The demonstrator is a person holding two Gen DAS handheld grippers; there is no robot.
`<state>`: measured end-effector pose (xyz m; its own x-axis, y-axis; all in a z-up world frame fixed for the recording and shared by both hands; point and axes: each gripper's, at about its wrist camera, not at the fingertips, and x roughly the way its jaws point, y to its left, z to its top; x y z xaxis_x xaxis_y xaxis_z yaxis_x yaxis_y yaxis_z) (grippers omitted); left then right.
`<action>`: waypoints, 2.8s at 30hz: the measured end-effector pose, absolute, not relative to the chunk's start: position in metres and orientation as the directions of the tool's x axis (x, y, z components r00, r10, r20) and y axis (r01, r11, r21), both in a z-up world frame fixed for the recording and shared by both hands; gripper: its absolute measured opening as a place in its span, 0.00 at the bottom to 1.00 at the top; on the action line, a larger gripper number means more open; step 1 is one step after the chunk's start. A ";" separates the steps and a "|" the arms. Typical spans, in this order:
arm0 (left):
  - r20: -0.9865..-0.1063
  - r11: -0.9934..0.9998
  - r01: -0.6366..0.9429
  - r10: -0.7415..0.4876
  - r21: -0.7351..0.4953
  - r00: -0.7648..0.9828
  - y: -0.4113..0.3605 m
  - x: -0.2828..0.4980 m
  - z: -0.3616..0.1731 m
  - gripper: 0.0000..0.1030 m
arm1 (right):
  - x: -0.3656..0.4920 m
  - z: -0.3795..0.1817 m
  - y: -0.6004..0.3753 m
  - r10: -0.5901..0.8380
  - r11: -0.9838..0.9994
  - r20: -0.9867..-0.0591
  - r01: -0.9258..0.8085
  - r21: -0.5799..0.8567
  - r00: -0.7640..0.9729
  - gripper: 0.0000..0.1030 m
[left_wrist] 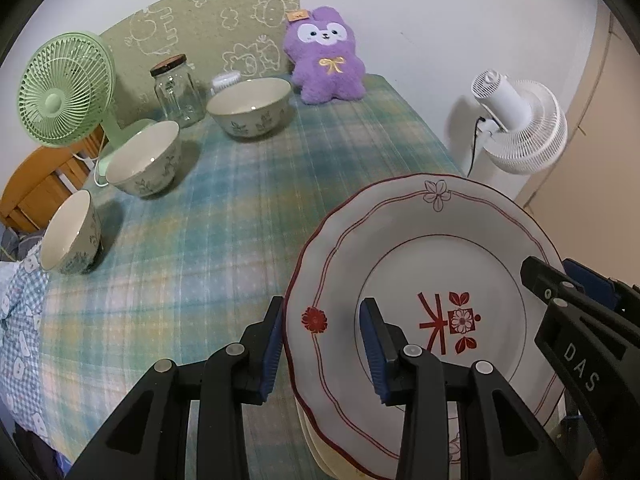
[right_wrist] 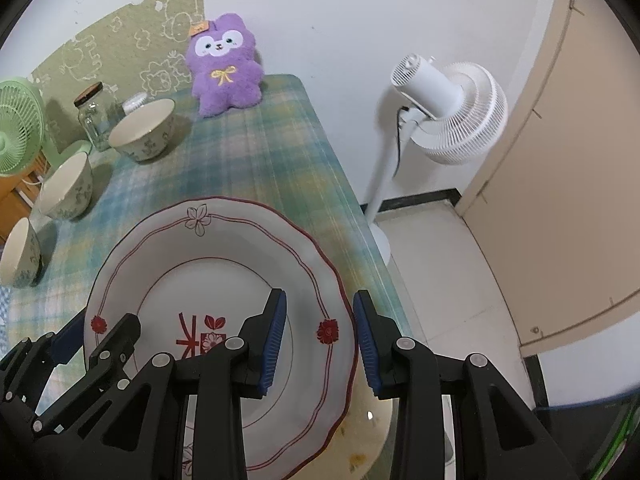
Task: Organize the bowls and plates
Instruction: 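Lift the red-rimmed white plate with both grippers, then carry the red-rimmed plate onto the yellow-flower plates and open both grippers, then move both grippers to the grey glass plate and grasp its rim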
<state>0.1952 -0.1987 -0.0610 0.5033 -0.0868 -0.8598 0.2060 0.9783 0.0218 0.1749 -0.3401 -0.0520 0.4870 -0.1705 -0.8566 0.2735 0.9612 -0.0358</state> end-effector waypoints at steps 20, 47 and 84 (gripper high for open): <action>-0.885 0.962 0.264 -0.066 0.065 0.460 -0.214 0.165 -0.093 0.36 | 0.138 -0.083 -0.347 -0.188 0.947 -0.893 0.316 -0.055 0.409 0.37; -0.877 0.952 0.261 0.014 0.158 0.480 -0.230 0.169 -0.104 0.49 | 0.150 -0.100 -0.352 -0.138 0.965 -0.926 0.258 -0.046 0.351 0.38; -0.814 0.992 0.121 -0.056 0.018 0.579 -0.027 0.206 0.000 0.83 | 0.201 0.015 -0.172 0.014 0.996 -0.835 0.068 0.062 0.550 0.67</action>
